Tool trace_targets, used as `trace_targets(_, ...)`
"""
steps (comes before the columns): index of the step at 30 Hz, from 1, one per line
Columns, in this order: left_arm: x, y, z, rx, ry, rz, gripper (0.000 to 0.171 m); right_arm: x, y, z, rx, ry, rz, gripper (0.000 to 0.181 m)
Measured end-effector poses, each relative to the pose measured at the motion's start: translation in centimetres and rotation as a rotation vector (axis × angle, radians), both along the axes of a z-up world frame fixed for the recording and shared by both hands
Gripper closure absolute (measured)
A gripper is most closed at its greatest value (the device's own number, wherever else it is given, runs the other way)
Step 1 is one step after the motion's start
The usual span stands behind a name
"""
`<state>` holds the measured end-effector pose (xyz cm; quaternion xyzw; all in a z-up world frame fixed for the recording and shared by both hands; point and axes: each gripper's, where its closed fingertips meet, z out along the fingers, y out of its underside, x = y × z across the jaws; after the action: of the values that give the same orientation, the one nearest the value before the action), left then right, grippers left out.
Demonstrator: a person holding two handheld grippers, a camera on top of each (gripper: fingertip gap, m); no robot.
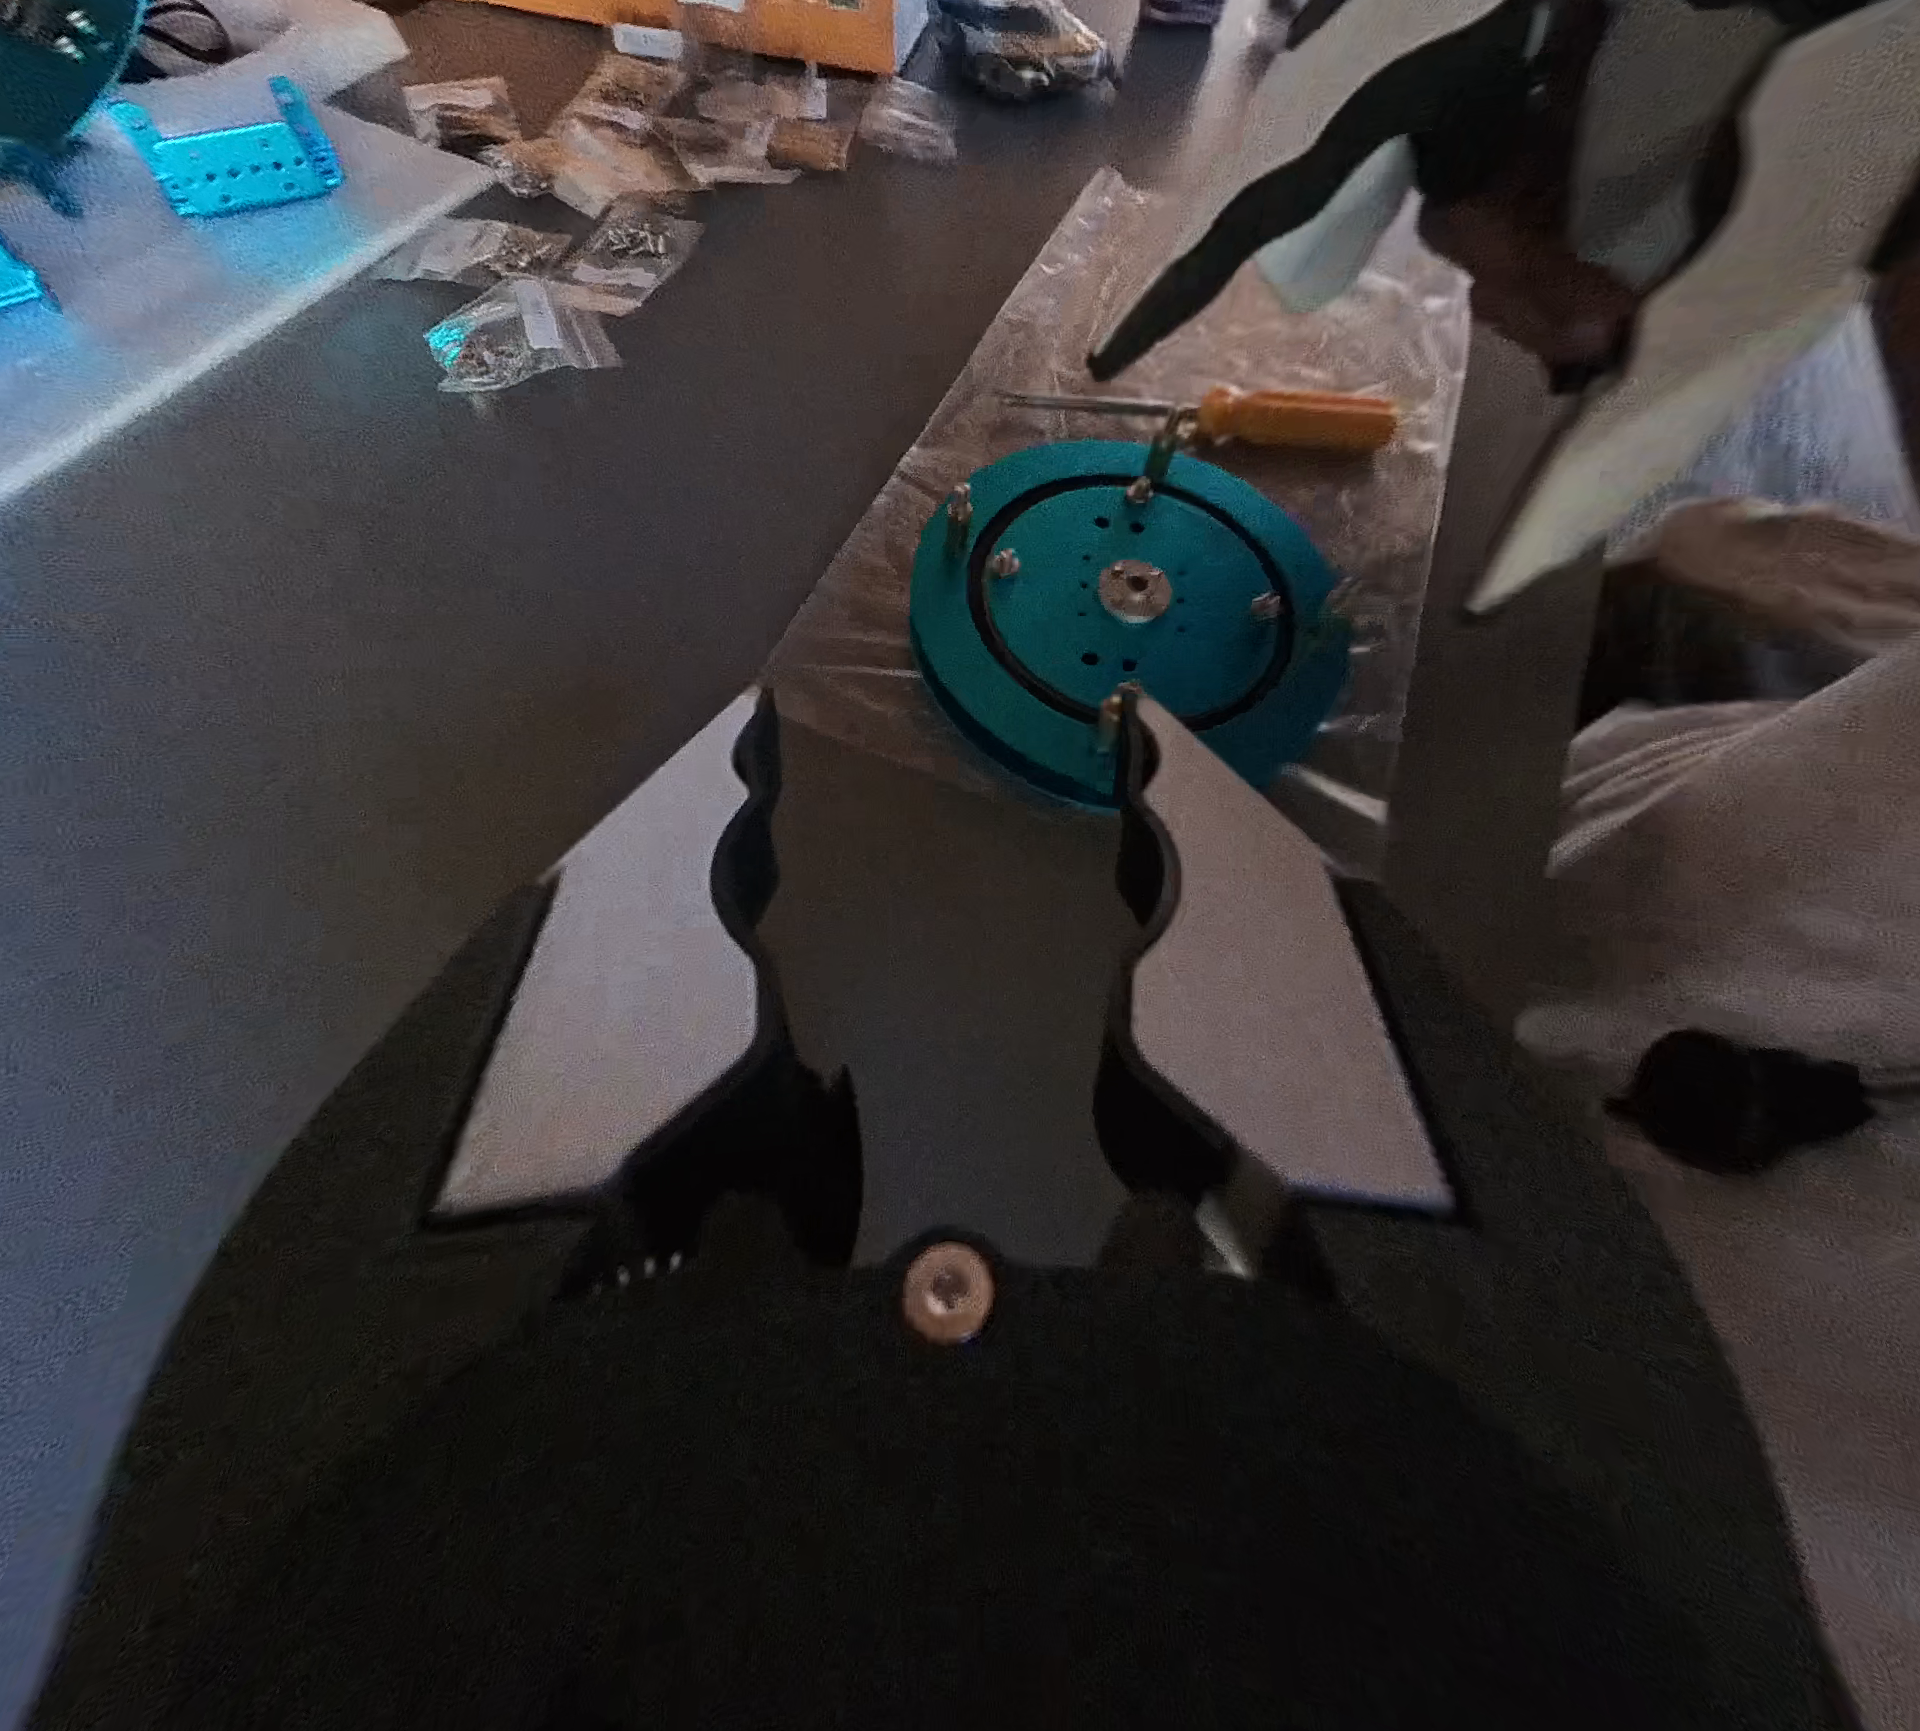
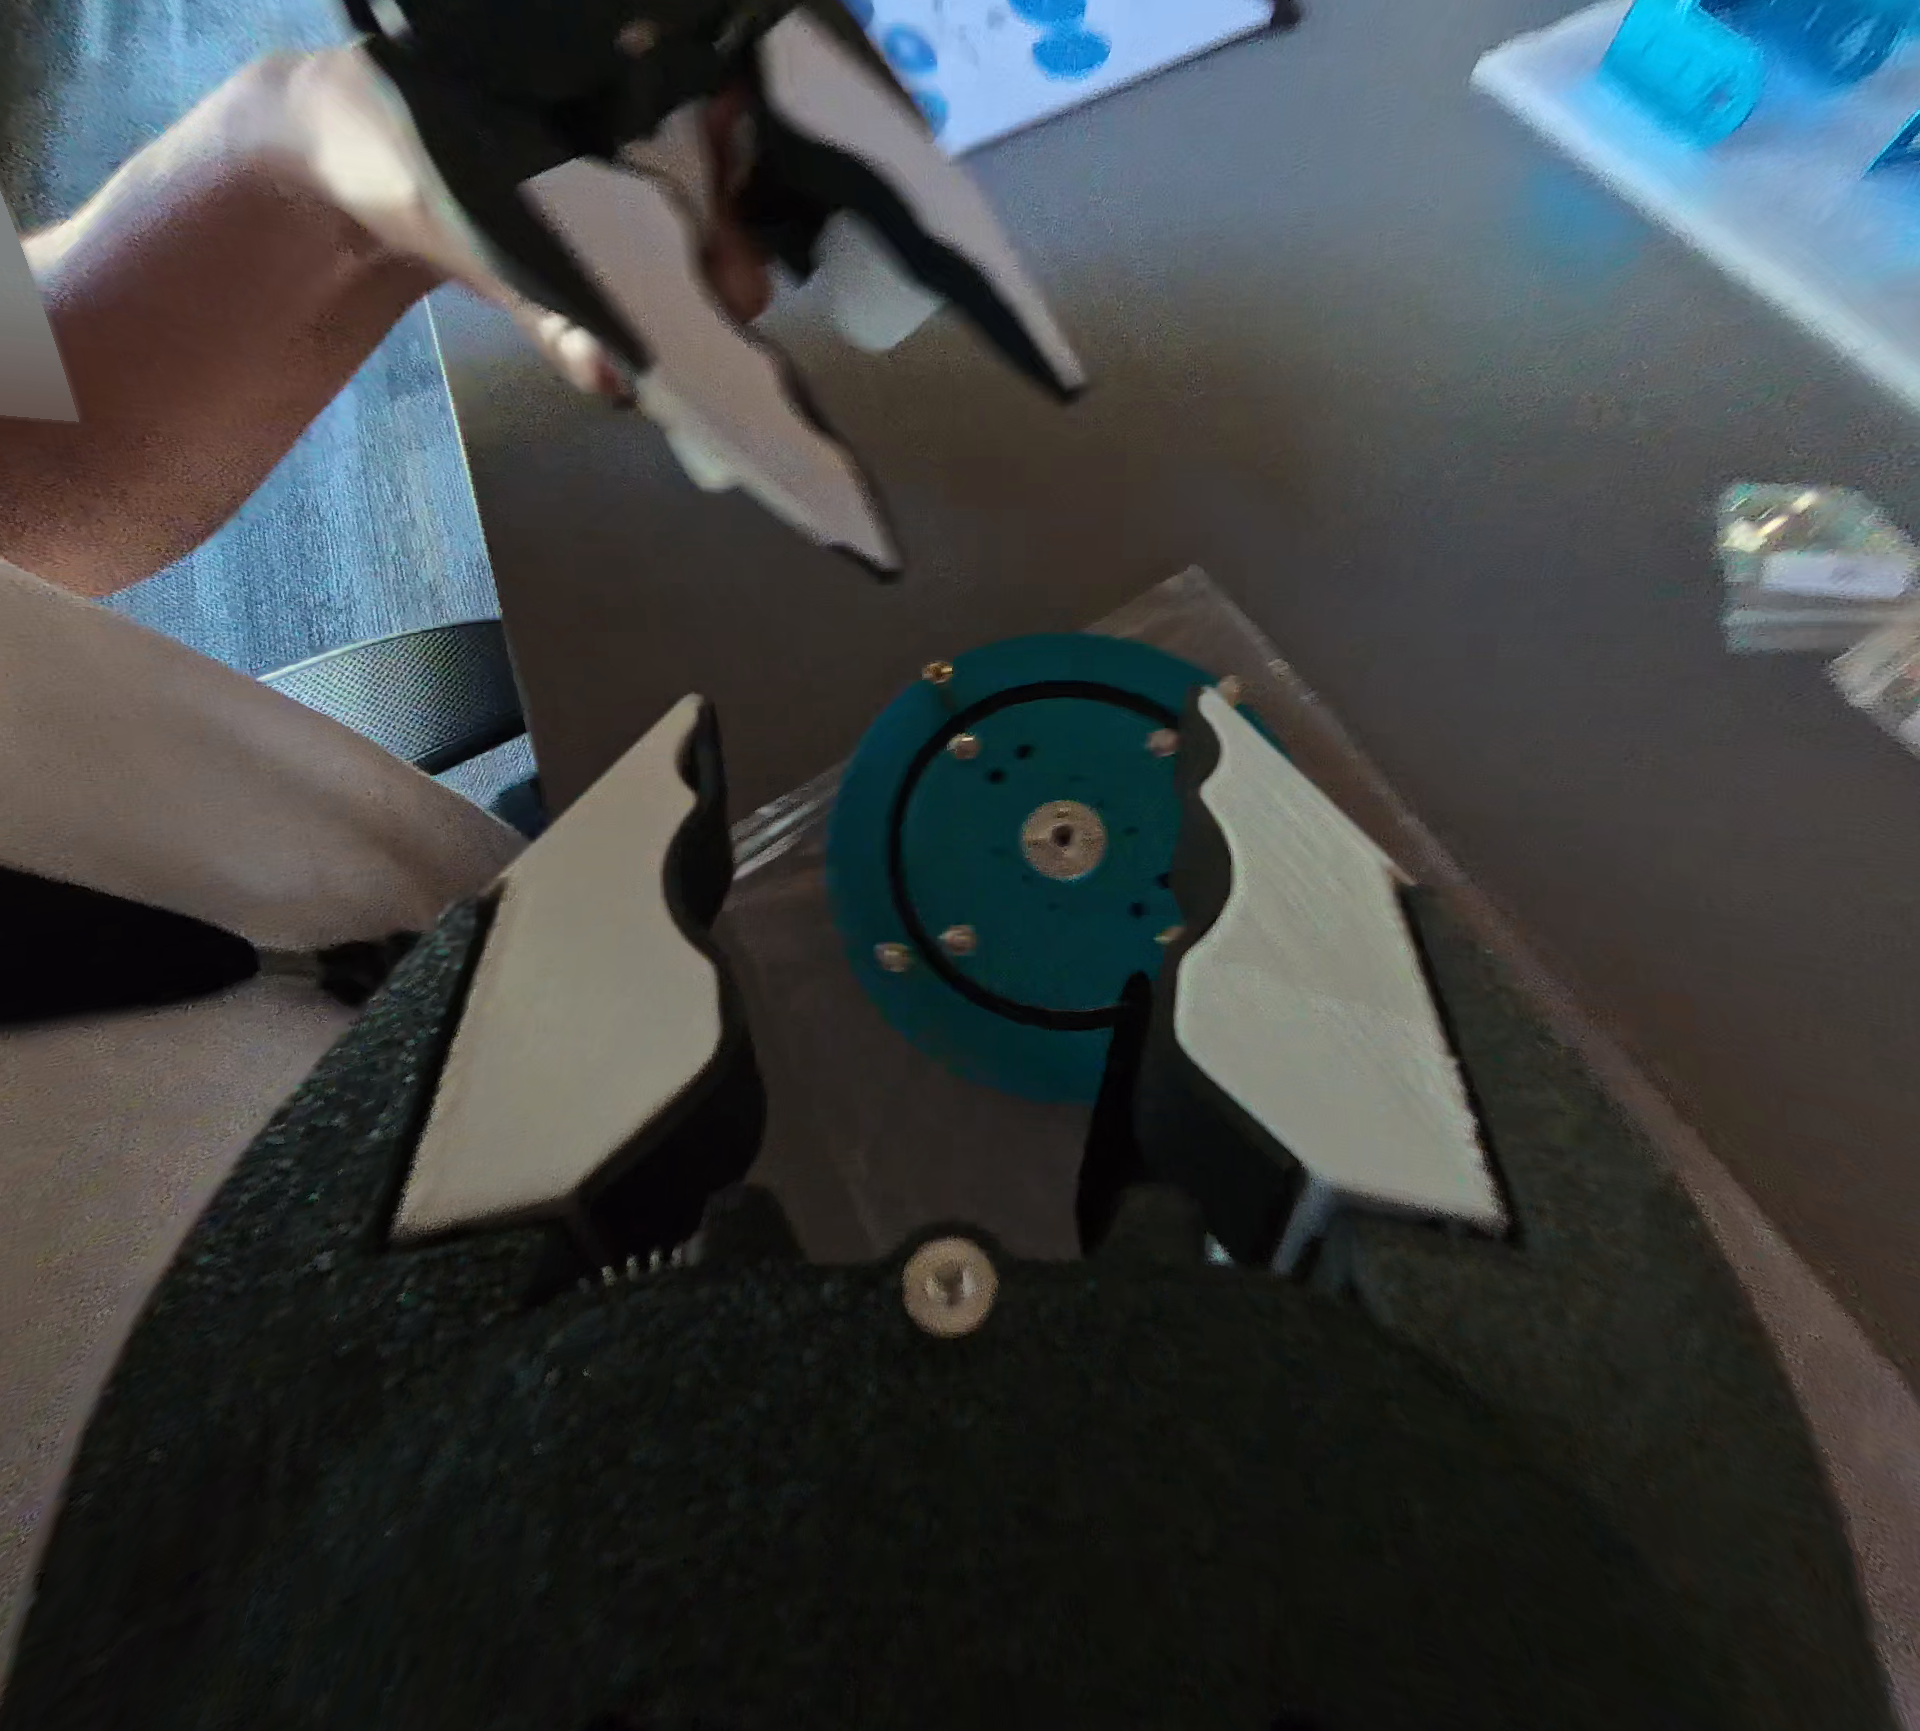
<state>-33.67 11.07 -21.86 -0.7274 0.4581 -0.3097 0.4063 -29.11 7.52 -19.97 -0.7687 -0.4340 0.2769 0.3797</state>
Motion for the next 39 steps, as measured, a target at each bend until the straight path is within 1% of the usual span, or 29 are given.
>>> trace_targets(1,0.0,-1.1,0.3,-0.005,-0.039,0.043,0.110,0.4,0.3,0.3,0.024,0.032,0.050,0.103)
trace_targets(2,0.1,-2.2,0.5,0.013,-0.064,0.091,0.117,0.6,0.0,0.3,0.032,0.061,0.138,0.107)
trace_targets(4,0.2,-3.2,-0.2,0.059,-0.050,0.235,0.134,0.5,-0.7,0.1,0.016,0.104,0.319,0.100)
trace_targets(5,0.4,-3.6,-0.9,0.057,-0.021,0.295,0.134,0.5,-1.0,-0.1,0.001,0.100,0.399,0.095)
trace_targets(6,0.7,-3.9,-1.6,0.054,0.013,0.349,0.132,0.5,-1.2,-0.2,0.004,0.090,0.476,0.096)
trace_targets(8,1.6,-4.1,-2.4,0.070,0.042,0.427,0.122,0.7,-1.0,-0.4,-0.011,0.078,0.605,0.097)
trace_targets(9,1.9,-3.9,-2.8,0.065,0.053,0.468,0.120,0.8,-1.1,-0.5,-0.061,0.082,0.672,0.097)
trace_targets(11,2.3,-3.4,-3.2,0.029,0.050,0.541,0.109,0.6,-1.4,-0.4,-0.199,0.095,0.807,0.099)
trace_targets(12,2.3,-3.0,-3.0,0.020,0.038,0.570,0.109,0.2,-1.5,-0.4,-0.245,0.090,0.865,0.097)
trace_targets(13,2.2,-2.7,-2.9,0.018,0.035,0.596,0.109,-0.1,-1.5,-0.6,-0.249,0.070,0.921,0.096)
trace_targets(15,1.6,-2.0,-2.6,0.037,0.060,0.637,0.106,-0.1,-1.3,-1.5,-0.203,-0.034,1.035,0.098)
trace_targets(17,1.4,-1.6,-2.6,0.051,0.099,0.640,0.102,-0.5,-0.9,-1.6,-0.131,-0.120,1.142,0.097)
trace_targets(20,2.1,-1.3,-2.7,0.057,0.118,0.597,0.100,-0.8,-1.5,-1.2,-0.073,-0.156,1.368,0.106)
trace_targets(22,2.4,-0.8,-2.7,0.061,0.121,0.582,0.100,-0.6,-1.8,-1.8,-0.118,-0.171,1.515,0.116)
trace_targets(24,2.6,-0.5,-2.8,0.047,0.110,0.570,0.100,-1.0,-1.4,-2.6,-0.174,-0.188,1.585,0.117)
trace_targets(25,2.7,-0.3,-2.8,0.041,0.108,0.563,0.100,-1.2,-1.3,-2.8,-0.219,-0.183,1.608,0.114)
trace_targets(27,2.7,0.2,-3.1,0.045,0.136,0.561,0.100,-1.7,-1.2,-2.8,-0.293,-0.159,1.641,0.113)
trace_targets(30,2.4,0.6,-3.4,0.033,0.156,0.573,0.100,-1.4,-2.0,-2.9,-0.395,-0.157,1.706,0.113)
trace_targets(32,2.1,0.7,-3.5,0.009,0.146,0.585,0.099,-1.2,-2.4,-3.7,-0.368,-0.193,1.722,0.116)
trace_targets(34,1.6,0.7,-3.5,0.011,0.152,0.601,0.099,-0.8,-2.5,-4.2,-0.362,-0.241,1.735,0.122)
trace_targets(38,0.6,0.0,-3.5,0.016,0.172,0.627,0.099,-0.8,-1.1,-3.7,-0.344,-0.219,1.691,0.124)
trace_targets(39,0.4,-0.2,-3.5,0.012,0.174,0.633,0.099,-0.6,-0.7,-3.5,-0.351,-0.213,1.688,0.130)
